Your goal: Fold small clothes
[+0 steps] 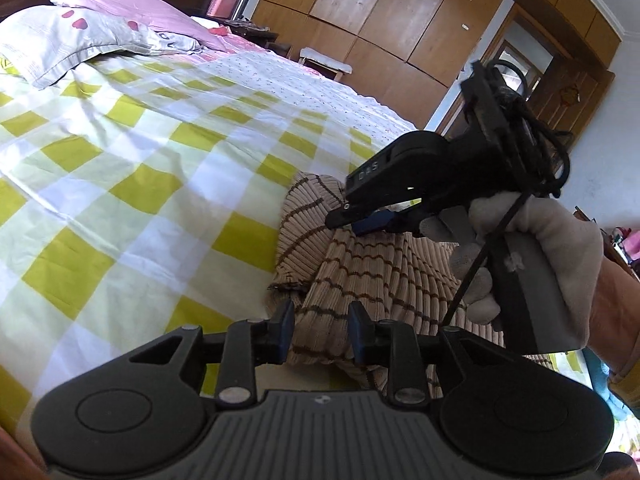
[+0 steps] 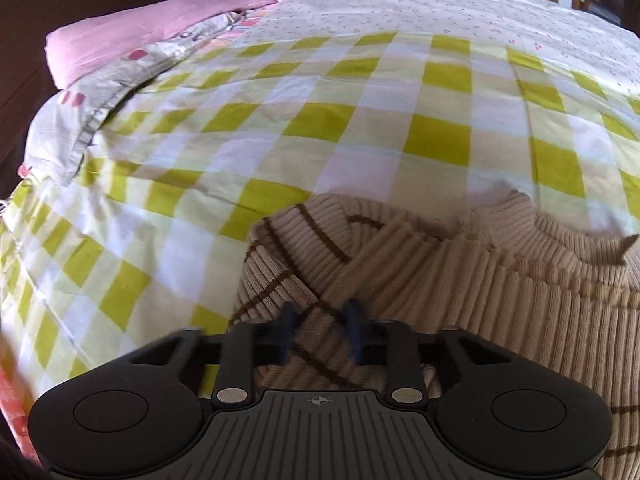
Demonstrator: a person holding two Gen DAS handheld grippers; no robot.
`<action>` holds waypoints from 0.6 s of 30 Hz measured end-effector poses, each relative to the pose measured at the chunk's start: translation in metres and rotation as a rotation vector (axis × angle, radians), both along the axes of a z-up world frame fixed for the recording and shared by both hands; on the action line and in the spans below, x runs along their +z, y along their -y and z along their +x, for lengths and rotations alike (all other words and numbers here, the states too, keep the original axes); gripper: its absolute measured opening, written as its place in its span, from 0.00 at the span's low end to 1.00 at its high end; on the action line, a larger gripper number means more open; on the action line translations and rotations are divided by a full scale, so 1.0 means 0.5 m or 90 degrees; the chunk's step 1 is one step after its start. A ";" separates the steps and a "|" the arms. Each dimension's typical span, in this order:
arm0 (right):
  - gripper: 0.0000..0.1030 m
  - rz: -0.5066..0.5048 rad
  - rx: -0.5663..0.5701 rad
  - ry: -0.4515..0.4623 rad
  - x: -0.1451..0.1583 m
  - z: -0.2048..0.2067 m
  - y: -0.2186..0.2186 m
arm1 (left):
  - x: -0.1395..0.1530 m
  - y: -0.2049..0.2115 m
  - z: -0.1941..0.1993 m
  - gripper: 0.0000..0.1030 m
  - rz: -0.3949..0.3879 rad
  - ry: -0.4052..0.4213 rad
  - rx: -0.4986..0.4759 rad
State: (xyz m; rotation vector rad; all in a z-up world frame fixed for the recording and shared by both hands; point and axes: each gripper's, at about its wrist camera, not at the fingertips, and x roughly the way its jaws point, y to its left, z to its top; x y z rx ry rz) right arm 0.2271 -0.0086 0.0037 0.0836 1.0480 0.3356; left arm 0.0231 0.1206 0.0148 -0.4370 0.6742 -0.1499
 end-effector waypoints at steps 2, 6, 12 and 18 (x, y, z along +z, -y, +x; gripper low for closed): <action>0.10 0.027 0.001 0.006 0.013 -0.006 0.010 | 0.000 -0.007 0.000 0.33 -0.008 0.003 0.006; 0.06 0.091 0.018 0.038 0.063 -0.018 0.001 | 0.003 -0.015 -0.002 0.33 -0.017 0.021 0.021; 0.09 0.063 0.030 0.039 0.049 -0.010 -0.036 | -0.005 -0.010 0.009 0.34 0.002 0.006 0.020; 0.07 0.078 0.043 0.039 0.044 -0.010 -0.035 | -0.013 0.002 0.019 0.34 0.023 -0.003 0.018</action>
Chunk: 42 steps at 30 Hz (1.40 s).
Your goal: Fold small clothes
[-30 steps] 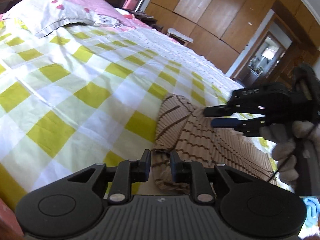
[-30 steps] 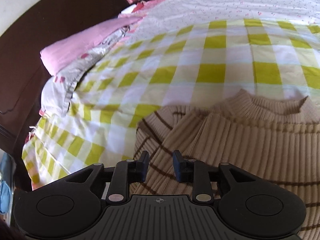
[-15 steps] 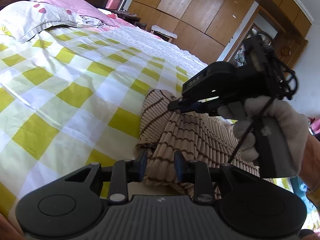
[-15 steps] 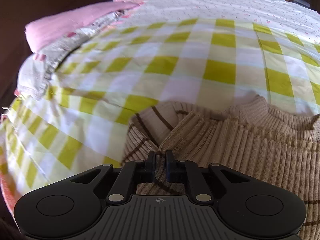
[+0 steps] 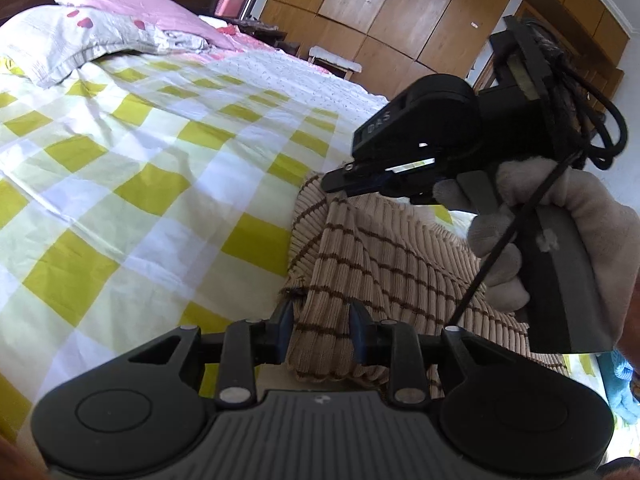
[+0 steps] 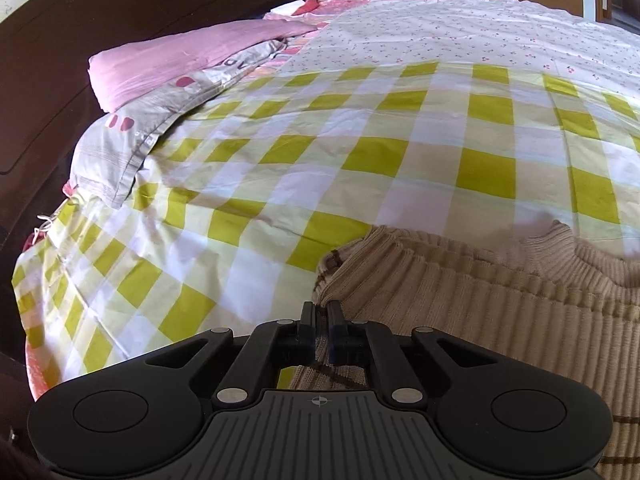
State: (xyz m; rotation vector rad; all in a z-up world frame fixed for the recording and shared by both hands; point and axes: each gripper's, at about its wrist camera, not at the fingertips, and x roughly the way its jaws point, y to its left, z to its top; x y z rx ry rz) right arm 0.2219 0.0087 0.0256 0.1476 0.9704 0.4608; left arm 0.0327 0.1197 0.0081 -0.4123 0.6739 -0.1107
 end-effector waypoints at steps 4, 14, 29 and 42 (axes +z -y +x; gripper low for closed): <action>0.06 0.013 0.009 -0.002 -0.007 0.005 -0.032 | -0.007 -0.002 0.009 0.34 0.020 -0.018 0.020; 0.10 0.041 0.014 -0.009 -0.019 -0.020 -0.023 | -0.016 -0.002 0.005 0.34 0.047 -0.034 0.027; 0.13 -0.057 -0.050 0.014 -0.035 0.013 0.008 | -0.016 0.024 0.042 0.35 0.089 -0.039 0.008; 0.06 -0.012 -0.052 0.000 -0.079 0.034 -0.036 | -0.037 -0.002 0.048 0.35 0.111 -0.066 0.047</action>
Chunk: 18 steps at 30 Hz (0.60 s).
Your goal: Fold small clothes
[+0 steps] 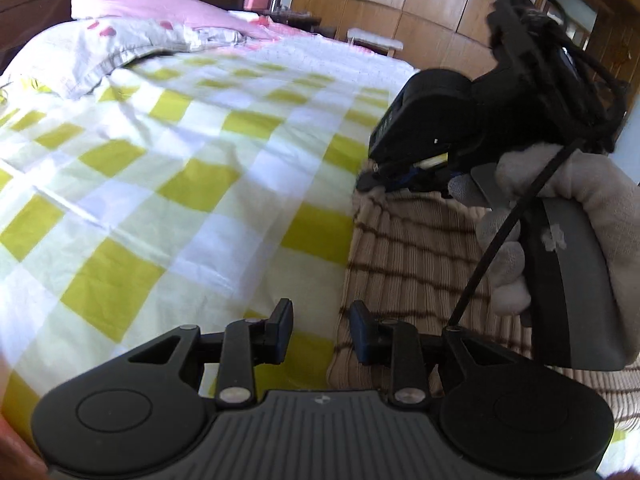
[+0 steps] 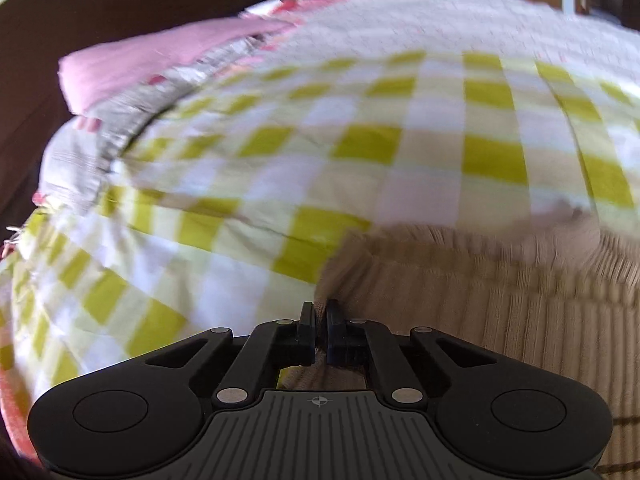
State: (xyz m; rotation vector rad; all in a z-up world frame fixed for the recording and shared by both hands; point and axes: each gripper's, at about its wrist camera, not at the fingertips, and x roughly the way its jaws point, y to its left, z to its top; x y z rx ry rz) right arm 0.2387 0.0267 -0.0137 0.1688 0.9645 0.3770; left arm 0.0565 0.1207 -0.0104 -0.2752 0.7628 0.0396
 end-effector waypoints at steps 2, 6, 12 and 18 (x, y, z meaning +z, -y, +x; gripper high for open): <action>0.10 0.017 0.004 -0.002 0.008 -0.003 0.008 | 0.000 0.006 0.000 0.35 0.015 0.003 -0.004; 0.14 0.054 0.012 0.035 0.066 -0.039 0.042 | 0.000 0.013 -0.006 0.35 0.036 0.008 -0.006; 0.21 0.111 -0.015 0.103 0.139 -0.141 0.204 | 0.012 0.002 -0.024 0.35 0.039 0.024 0.020; 0.29 0.114 -0.149 0.119 0.143 -0.265 0.460 | 0.076 0.045 -0.070 0.35 0.071 0.112 -0.017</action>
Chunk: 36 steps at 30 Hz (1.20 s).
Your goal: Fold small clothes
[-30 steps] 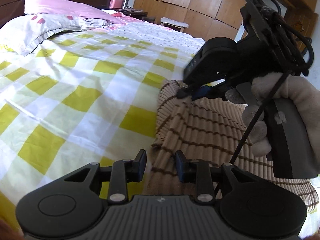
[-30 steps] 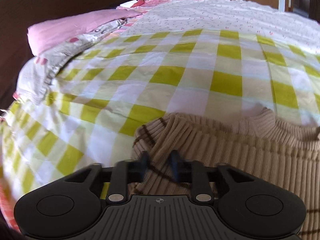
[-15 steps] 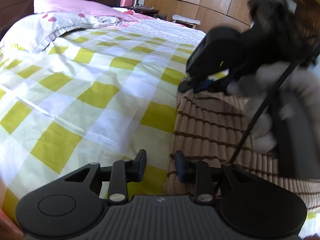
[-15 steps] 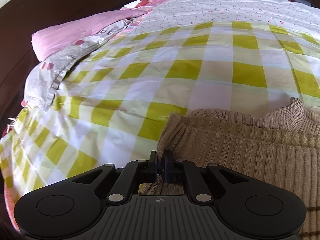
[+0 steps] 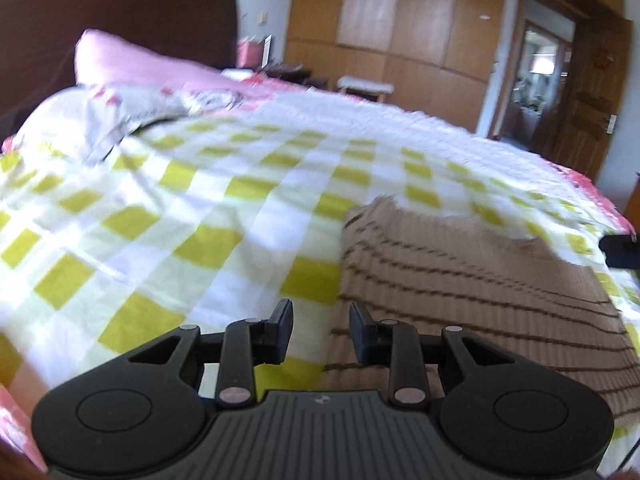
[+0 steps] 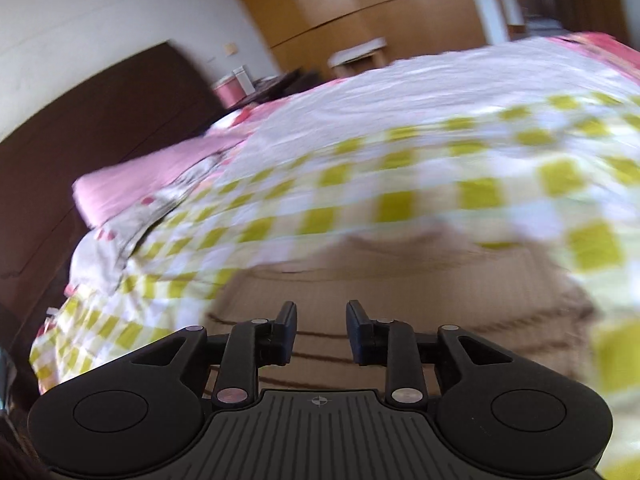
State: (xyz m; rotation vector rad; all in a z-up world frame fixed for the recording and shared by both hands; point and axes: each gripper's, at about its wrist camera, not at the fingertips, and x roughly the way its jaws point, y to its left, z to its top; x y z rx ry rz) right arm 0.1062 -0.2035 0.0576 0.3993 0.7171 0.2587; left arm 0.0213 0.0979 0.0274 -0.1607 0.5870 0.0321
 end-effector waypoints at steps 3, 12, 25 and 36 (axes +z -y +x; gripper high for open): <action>0.29 0.041 -0.071 -0.019 -0.018 -0.061 0.124 | 0.028 0.062 -0.019 0.35 0.030 0.034 -0.075; 0.32 0.094 -0.174 -0.064 -0.087 -0.160 0.283 | 0.018 0.316 -0.055 0.35 0.101 0.036 -0.362; 0.33 0.206 -0.206 -0.078 -0.175 -0.169 0.356 | -0.071 0.553 -0.139 0.36 0.339 0.084 -0.572; 0.33 0.240 -0.184 -0.090 -0.194 -0.165 0.370 | -0.066 0.599 -0.105 0.26 0.314 0.076 -0.561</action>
